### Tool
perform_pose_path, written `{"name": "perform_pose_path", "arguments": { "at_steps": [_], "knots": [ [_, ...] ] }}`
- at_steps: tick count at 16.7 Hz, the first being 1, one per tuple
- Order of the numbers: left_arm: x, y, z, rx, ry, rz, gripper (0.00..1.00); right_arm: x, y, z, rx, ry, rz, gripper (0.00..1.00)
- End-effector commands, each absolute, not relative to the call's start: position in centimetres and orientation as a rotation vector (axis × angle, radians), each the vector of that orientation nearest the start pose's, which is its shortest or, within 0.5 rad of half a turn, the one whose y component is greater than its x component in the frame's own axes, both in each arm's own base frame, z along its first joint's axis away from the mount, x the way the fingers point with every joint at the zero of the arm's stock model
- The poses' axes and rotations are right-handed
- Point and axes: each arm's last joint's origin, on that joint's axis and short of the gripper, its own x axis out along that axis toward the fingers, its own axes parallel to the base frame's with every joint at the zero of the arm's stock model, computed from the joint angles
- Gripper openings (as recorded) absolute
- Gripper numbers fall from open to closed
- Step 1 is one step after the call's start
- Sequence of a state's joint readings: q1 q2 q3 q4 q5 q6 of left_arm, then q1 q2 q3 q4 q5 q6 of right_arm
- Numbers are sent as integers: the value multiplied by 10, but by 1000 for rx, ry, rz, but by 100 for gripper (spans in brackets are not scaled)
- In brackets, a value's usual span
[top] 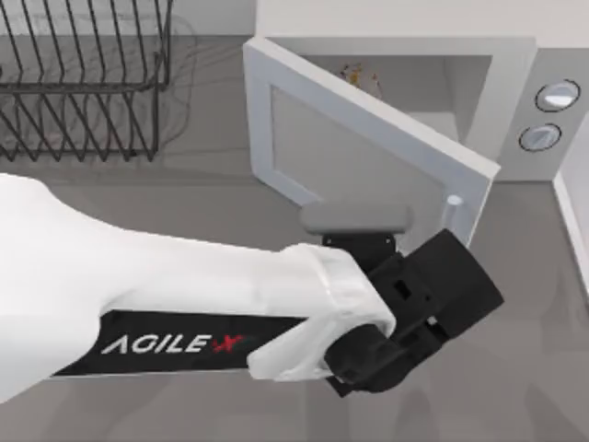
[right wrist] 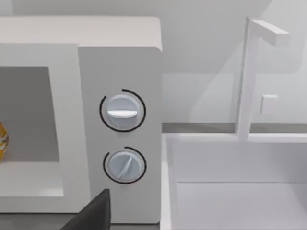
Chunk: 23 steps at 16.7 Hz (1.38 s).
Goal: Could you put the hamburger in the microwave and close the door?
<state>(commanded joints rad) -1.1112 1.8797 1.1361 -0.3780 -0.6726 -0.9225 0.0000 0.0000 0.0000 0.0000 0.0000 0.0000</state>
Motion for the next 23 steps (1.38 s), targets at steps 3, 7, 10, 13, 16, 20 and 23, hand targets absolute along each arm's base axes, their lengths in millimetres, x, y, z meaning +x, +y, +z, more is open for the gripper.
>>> {"name": "perform_pose_path", "arguments": {
  "at_steps": [3,7,10,13,16,20,23],
  "knots": [
    [181,-322,146,2,783,-21,0,106,-1,160,0,0,0,100],
    [183,-324,146,-1,784,-17,0,106,-1,160,0,0,0,100],
    [182,-346,142,13,789,-13,0,106,-1,160,0,0,0,100],
    [183,-384,149,-7,781,-25,0,106,-1,160,0,0,0,100],
    [182,-411,149,-12,780,-25,0,106,-1,160,0,0,0,100],
    [181,-421,147,-4,783,-20,0,106,-1,160,0,0,0,100],
    [183,-420,148,-11,782,-18,0,106,-1,160,0,0,0,100]
  ]
}}
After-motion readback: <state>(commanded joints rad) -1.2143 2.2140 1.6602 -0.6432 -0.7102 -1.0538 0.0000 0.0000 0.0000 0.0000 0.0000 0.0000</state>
